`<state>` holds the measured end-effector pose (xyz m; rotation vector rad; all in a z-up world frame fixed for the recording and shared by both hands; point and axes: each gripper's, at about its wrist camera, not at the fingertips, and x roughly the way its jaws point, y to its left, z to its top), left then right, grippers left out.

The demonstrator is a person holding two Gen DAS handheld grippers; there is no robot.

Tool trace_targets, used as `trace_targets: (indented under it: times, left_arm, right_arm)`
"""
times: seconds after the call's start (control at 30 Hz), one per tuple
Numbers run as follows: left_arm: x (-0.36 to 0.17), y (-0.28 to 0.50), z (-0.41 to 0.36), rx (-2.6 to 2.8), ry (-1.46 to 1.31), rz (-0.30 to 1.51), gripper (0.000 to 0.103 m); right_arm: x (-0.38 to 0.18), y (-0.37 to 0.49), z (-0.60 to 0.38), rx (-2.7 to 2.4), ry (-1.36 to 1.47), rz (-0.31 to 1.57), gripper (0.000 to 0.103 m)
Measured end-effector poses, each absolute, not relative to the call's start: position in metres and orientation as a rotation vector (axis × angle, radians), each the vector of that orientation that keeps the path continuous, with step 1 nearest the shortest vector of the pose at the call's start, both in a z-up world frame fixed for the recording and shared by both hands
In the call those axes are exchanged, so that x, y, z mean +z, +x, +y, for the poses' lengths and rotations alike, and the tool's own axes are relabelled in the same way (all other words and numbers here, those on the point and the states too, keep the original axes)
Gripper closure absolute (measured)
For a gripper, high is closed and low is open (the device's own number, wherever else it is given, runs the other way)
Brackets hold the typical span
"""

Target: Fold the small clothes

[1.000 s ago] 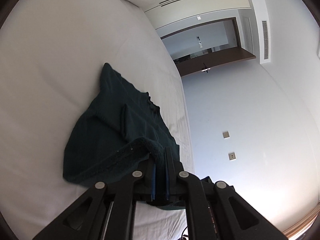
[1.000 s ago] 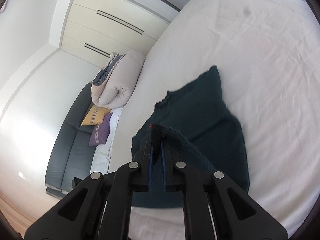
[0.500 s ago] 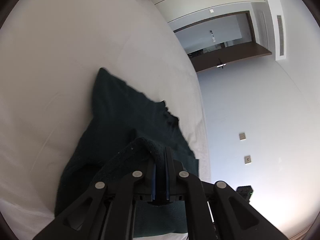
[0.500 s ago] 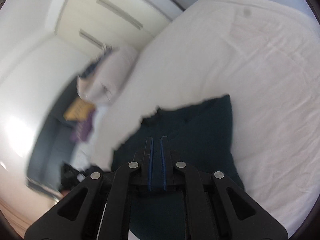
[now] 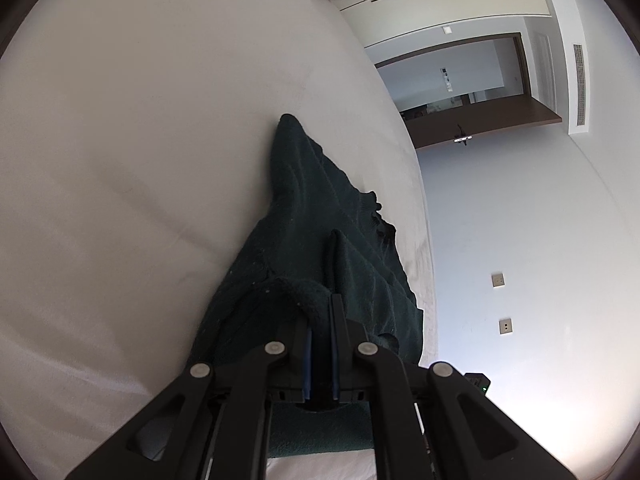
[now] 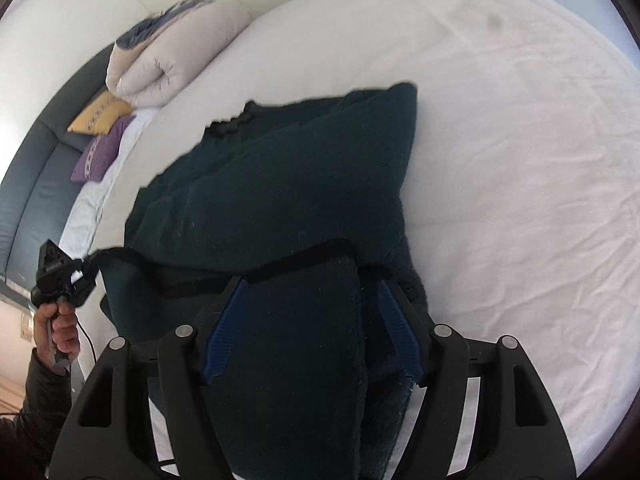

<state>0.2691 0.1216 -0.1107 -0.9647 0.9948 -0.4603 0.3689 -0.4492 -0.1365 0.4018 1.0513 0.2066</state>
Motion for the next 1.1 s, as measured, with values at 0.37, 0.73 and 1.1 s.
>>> trace_targets:
  times: [0.37, 0.73, 1.1]
  left_arm:
    - [-0.096, 0.262, 0.117, -0.467, -0.953, 0.968, 0.097]
    - [-0.046, 0.311, 0.106, -0.441, -0.930, 0.865, 0.097]
    - [-0.097, 0.403, 0.074, -0.278, -0.835, 0.982, 0.091]
  right_arm:
    - [-0.108, 0.345, -0.426, 0.111, 0.205, 0.917, 0.097]
    - [-0.034, 0.391, -0.457, 0.031, 0.246, 0.705, 0.097]
    - [-0.107, 0.503, -0.487, -0.070, 0.289, 0.887, 0.096]
